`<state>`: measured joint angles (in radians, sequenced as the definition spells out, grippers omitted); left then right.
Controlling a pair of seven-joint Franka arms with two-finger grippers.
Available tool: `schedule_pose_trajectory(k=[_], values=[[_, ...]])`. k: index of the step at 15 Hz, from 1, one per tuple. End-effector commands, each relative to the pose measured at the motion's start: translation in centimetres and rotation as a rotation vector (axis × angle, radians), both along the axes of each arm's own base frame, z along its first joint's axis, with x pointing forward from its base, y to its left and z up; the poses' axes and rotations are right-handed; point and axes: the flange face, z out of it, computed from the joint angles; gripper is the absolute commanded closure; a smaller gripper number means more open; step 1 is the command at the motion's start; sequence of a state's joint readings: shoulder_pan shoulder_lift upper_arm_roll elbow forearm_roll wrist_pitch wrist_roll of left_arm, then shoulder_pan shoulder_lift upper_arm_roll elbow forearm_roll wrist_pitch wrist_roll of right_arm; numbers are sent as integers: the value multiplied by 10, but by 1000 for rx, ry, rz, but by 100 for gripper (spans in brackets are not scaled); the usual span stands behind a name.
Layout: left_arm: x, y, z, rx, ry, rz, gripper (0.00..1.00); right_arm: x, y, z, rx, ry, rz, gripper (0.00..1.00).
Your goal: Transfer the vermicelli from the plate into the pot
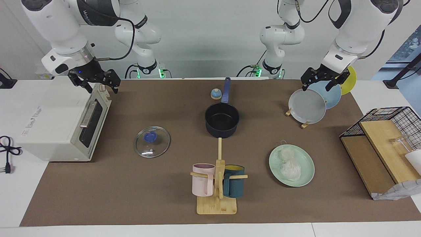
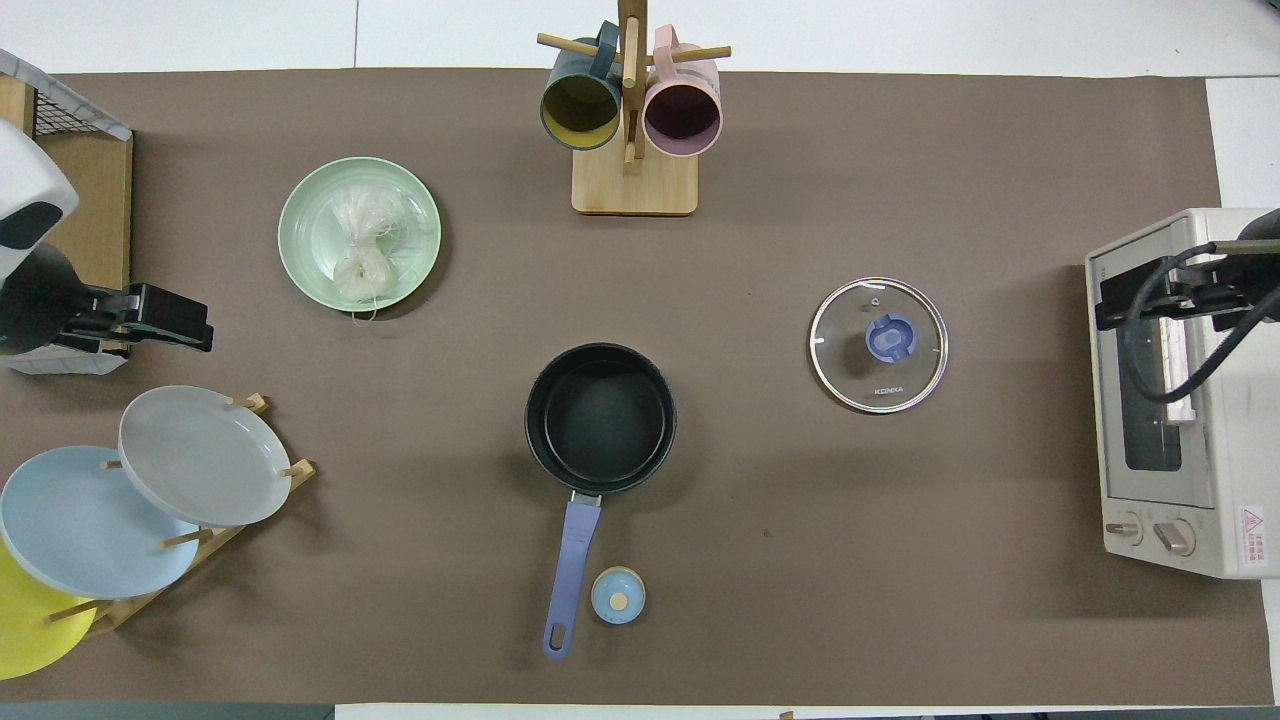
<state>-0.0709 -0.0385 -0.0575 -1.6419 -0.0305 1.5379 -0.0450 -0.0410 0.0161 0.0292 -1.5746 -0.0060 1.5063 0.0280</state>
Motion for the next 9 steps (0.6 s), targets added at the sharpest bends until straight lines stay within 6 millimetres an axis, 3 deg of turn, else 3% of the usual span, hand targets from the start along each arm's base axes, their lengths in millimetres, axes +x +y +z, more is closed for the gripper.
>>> schedule_pose_trajectory(k=[1, 9], values=[[-4, 2, 6, 8, -7, 9, 0, -2, -1, 3, -3, -17, 26, 0], [4, -6, 7, -12, -53, 19, 0, -1, 0, 0, -4, -21, 23, 0]])
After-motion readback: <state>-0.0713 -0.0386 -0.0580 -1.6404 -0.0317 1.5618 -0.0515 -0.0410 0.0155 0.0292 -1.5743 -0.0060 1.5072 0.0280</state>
